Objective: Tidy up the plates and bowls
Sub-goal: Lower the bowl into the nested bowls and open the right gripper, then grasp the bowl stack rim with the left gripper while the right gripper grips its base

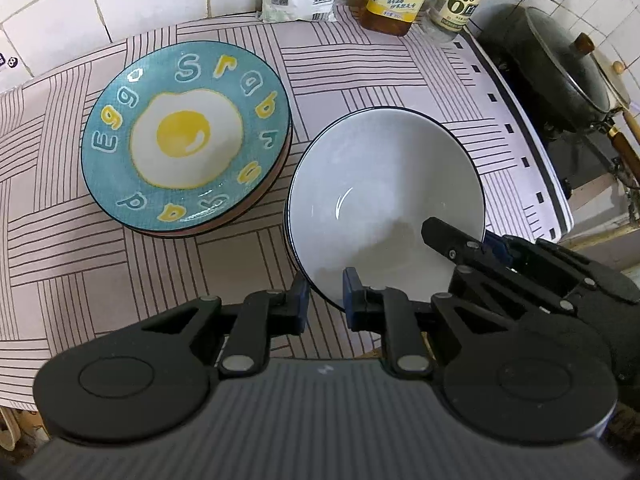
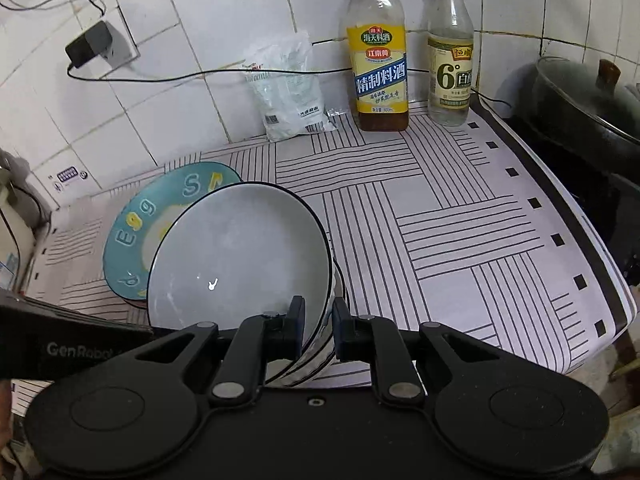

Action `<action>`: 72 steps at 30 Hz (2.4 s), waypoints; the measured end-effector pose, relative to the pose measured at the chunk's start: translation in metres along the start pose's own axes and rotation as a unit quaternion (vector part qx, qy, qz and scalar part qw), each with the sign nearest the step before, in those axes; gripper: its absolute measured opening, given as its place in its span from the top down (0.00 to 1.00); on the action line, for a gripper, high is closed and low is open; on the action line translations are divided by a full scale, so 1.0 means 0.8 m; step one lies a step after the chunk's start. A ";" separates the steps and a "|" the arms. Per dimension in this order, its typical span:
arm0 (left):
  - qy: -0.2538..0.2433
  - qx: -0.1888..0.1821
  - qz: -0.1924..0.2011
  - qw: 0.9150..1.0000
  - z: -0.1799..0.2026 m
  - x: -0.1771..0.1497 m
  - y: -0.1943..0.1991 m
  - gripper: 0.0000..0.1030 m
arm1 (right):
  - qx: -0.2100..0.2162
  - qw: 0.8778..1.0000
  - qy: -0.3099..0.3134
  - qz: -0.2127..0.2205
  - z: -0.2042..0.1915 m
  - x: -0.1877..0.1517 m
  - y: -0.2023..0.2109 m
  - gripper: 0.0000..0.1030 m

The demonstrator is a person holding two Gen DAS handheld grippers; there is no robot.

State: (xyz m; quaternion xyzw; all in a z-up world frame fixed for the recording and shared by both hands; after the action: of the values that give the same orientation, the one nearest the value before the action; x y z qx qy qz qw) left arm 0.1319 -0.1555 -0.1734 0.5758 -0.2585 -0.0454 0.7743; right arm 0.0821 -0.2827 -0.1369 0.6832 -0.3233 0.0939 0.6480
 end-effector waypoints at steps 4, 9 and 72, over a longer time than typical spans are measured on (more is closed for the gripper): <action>-0.001 -0.010 -0.013 1.000 0.000 0.002 -0.006 0.82 | -0.016 1.000 0.017 0.003 -0.006 0.001 -0.003 0.83; 0.001 -0.012 -0.017 1.000 -0.001 0.004 -0.010 0.82 | -0.026 0.999 0.032 0.015 -0.009 0.000 -0.006 0.83; -0.044 -0.056 0.153 0.986 -0.027 -0.049 0.044 0.30 | 0.089 0.962 0.232 0.113 -0.002 -0.099 0.028 0.09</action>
State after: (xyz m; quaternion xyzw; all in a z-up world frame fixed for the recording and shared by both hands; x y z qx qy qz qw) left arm 0.0995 -0.1107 -0.1590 0.4829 -0.3745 0.0346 0.7908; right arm 0.0087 -0.2547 -0.1615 0.6570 -0.2296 0.3504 0.6268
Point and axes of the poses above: each gripper's, at about its wrist camera, not at the fingertips, and y roughly against the way its jaws point, z to its right, x to its top, the point moved 4 cm from there along -y, roughly the way its jaws point
